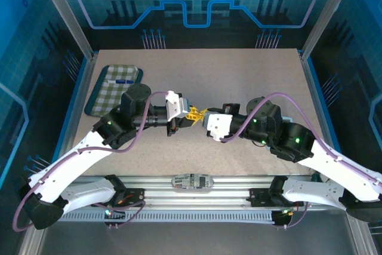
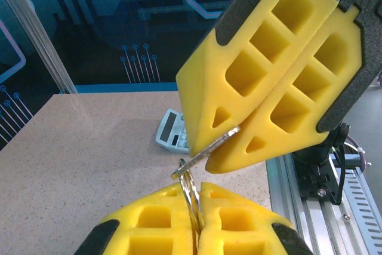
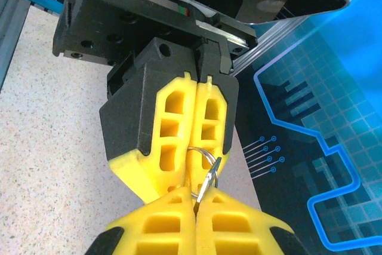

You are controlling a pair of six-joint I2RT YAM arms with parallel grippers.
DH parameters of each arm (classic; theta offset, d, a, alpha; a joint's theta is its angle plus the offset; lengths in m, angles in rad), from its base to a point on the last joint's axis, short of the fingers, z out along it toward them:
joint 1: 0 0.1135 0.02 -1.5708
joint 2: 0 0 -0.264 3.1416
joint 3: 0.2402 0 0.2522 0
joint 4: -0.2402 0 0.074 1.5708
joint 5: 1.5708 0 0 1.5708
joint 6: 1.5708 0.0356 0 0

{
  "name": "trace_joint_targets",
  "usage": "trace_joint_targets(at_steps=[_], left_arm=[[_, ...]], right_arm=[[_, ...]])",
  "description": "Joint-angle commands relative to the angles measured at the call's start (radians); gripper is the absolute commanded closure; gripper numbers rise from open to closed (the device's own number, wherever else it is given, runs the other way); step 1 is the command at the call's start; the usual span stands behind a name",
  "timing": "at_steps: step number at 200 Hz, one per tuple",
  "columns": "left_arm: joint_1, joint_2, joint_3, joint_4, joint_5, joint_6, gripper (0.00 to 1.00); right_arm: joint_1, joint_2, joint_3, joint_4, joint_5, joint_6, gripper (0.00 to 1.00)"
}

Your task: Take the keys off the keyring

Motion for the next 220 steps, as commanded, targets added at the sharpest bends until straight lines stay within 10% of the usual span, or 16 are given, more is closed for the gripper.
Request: trace_joint_targets(at_steps=[1,220], left_arm=[[0.032,-0.024,0.045,0.071,-0.125,-0.005,1.00],[-0.003,-0.022,0.060,0.003,-0.125,0.100,1.00]], right_arm=[[0.037,-0.004,0.014,-0.187,-0.091,-0.054,1.00],[0.069,0.099,0.069,-0.226,-0.201,-0.046,1.00]])
